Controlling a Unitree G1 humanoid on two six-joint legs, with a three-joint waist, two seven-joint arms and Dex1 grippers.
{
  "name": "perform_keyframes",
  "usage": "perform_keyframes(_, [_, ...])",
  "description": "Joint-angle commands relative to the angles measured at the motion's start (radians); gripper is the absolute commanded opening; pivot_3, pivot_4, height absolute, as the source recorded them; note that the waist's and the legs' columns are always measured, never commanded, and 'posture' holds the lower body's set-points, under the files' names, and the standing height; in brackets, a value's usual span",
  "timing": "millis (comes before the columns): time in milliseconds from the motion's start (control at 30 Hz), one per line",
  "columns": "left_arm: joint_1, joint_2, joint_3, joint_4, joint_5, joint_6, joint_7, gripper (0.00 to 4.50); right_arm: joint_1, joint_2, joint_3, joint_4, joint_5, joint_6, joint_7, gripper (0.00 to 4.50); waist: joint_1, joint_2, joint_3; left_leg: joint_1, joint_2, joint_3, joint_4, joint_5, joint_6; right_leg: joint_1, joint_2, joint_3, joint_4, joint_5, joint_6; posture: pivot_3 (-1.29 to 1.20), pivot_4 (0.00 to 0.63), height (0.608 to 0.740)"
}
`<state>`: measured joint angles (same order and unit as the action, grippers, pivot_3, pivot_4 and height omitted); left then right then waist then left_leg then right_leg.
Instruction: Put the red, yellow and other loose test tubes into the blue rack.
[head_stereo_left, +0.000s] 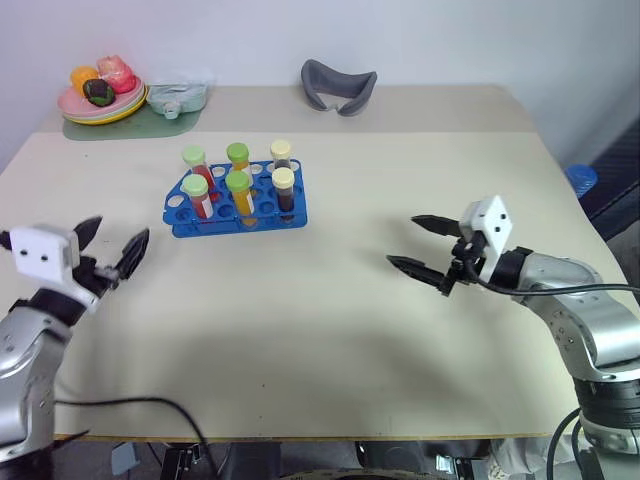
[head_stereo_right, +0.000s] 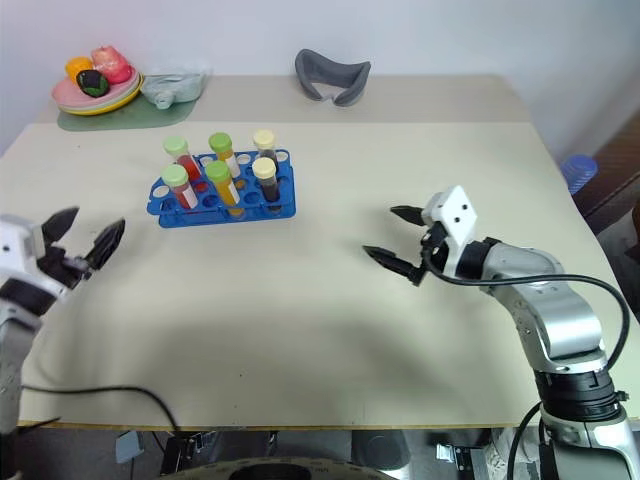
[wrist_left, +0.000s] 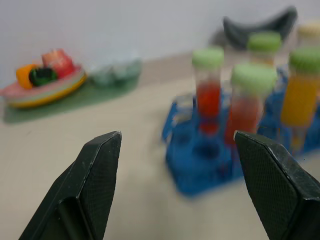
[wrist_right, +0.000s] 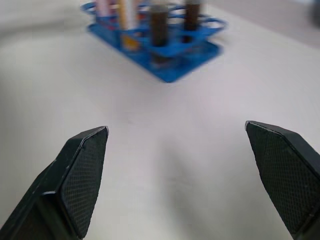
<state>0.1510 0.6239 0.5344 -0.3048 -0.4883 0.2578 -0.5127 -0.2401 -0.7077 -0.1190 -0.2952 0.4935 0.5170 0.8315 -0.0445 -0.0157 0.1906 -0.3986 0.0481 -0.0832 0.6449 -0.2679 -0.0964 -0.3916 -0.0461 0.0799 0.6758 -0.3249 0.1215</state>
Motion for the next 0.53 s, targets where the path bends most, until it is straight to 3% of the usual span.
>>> perform_keyframes(33, [0.069, 0.023, 0.057, -0.012, 0.000, -0.012, -0.057, 3.67, 0.019, -0.043, -0.077, 0.078, -0.029, -0.067, 0.020, 4.50, 0.001, 0.000, 0.000, 0.001, 0.000, 0.000, 0.000, 0.000, 0.000, 0.001, 0.000, 0.000, -0.001, 0.000, 0.000, 0.00, 0.150, 0.740])
perform_keyframes(167, [0.129, 0.007, 0.083, 0.030, 0.009, -0.039, -0.081, 3.67, 0.052, -0.066, -0.114, 0.163, -0.065, -0.131, 0.022, 4.50, 0.002, 0.000, 0.000, 0.002, 0.000, 0.000, -0.002, -0.001, 0.001, 0.003, 0.000, 0.000, -0.004, 0.000, 0.000, 0.00, 0.150, 0.740])
perform_keyframes(533, [0.209, -0.057, 0.056, -0.062, -0.004, -0.010, -0.081, 3.67, 0.023, -0.065, -0.127, 0.295, -0.098, -0.192, 0.019, 4.50, 0.000, 0.000, 0.000, 0.003, 0.001, 0.001, -0.002, -0.001, 0.001, 0.003, 0.000, 0.001, -0.004, 0.000, 0.000, 0.00, 0.150, 0.740])
